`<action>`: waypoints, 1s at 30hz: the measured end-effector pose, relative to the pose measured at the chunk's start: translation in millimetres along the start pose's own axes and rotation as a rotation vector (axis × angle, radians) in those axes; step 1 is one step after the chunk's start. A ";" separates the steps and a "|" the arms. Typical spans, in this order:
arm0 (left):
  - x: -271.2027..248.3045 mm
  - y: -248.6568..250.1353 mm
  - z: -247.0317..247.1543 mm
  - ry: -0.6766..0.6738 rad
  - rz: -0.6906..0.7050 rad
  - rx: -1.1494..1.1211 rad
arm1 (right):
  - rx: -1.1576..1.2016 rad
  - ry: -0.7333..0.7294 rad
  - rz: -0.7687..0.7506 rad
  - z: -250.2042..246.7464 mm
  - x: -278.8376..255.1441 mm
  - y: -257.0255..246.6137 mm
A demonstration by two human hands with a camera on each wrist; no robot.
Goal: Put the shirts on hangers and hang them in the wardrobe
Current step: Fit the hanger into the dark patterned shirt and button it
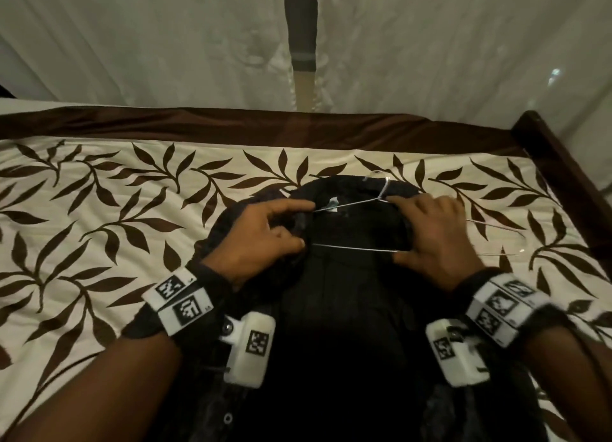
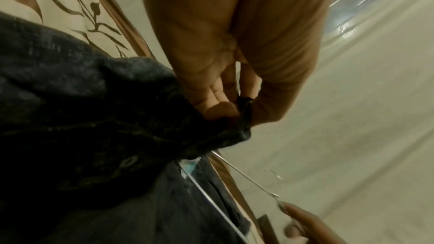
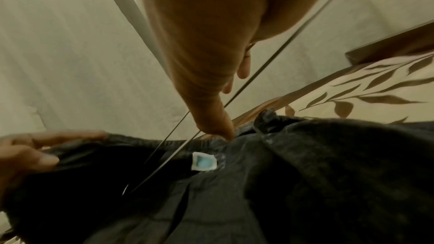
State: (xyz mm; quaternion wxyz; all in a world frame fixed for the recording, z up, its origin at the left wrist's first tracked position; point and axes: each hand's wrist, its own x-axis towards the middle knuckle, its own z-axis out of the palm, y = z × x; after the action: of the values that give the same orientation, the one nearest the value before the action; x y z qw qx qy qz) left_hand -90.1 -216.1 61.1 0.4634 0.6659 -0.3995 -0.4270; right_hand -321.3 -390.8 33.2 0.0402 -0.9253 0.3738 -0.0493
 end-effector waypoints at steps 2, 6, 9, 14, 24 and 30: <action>0.1 -3.6 13.3 -0.071 -0.028 0.081 | 0.035 -0.015 -0.026 9.4 9.3 -19.0; 9.4 -15.5 34.5 -0.139 -0.167 0.144 | 0.049 -0.012 -0.071 24.4 22.6 -40.6; 16.7 -23.3 31.7 0.111 -0.033 0.426 | 0.054 -0.015 -0.107 39.6 27.6 -39.7; 50.2 -41.4 25.9 0.146 0.082 1.035 | 0.047 -0.001 -0.138 49.4 37.3 -39.3; 79.8 -43.4 36.0 0.031 -0.009 1.226 | 0.005 0.002 -0.213 53.1 55.1 -43.8; 79.8 -49.3 34.3 0.150 -0.005 1.170 | 0.098 -0.023 -0.299 29.9 66.6 -41.7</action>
State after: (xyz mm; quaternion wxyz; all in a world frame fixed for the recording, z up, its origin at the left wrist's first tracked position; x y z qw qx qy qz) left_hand -90.4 -287.1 -9.1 0.0450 0.8401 -0.5332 -0.0887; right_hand -241.3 -406.0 12.3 0.0819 -0.9682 0.2283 -0.0622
